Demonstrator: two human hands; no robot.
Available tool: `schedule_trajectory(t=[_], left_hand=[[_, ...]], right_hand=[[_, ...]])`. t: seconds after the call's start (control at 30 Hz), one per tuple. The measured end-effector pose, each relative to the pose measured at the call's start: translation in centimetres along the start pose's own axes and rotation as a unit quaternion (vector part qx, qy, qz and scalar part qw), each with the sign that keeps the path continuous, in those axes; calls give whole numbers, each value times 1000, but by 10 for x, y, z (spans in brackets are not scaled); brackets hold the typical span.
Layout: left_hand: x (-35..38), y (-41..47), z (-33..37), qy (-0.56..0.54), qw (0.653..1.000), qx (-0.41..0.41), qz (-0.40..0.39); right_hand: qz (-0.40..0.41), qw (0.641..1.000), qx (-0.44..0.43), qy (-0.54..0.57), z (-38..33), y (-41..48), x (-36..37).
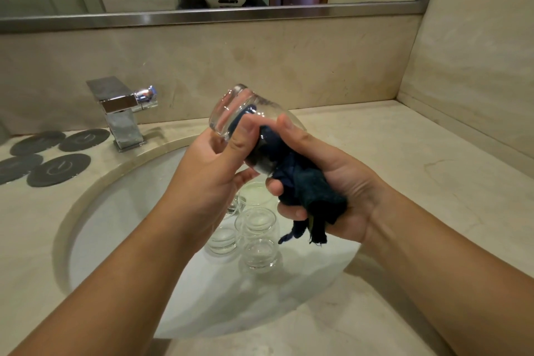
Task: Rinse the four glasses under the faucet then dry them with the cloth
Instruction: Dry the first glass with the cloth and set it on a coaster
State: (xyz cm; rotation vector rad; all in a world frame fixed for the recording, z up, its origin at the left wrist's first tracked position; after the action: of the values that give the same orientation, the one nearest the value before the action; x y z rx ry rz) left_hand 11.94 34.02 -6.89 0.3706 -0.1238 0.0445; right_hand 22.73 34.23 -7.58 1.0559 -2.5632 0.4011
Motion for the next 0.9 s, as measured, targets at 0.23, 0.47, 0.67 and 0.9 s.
schedule_trajectory(t=[0.23,0.47,0.67,0.9], left_hand=[[-1,0,-11,-4,999,-40,-17],[-10,2,-17,34,997,-58,40],[-9,0,-21,22,996,-70,55],[-8,0,-22,-5,997,-67,42]], right_hand=[[33,999,-13,1,-1,1,-3],[70,994,-87,12,-15,-3,-6],[134,974,-131,-128,-18,-2,-19],[121,990,-66,-31,-10,1,-20]])
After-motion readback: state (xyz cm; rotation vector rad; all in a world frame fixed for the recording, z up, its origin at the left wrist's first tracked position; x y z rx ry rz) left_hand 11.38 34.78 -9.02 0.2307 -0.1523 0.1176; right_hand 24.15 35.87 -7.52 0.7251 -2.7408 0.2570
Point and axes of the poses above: each hand's wrist, its own y-axis towards the middle knuckle, its own x-axis out of the palm, z = x × y, the point moved 9 cm from there along y, towards the middle knuckle, and after that the axes turned 6 degrees about x, right-handed, at the moved point
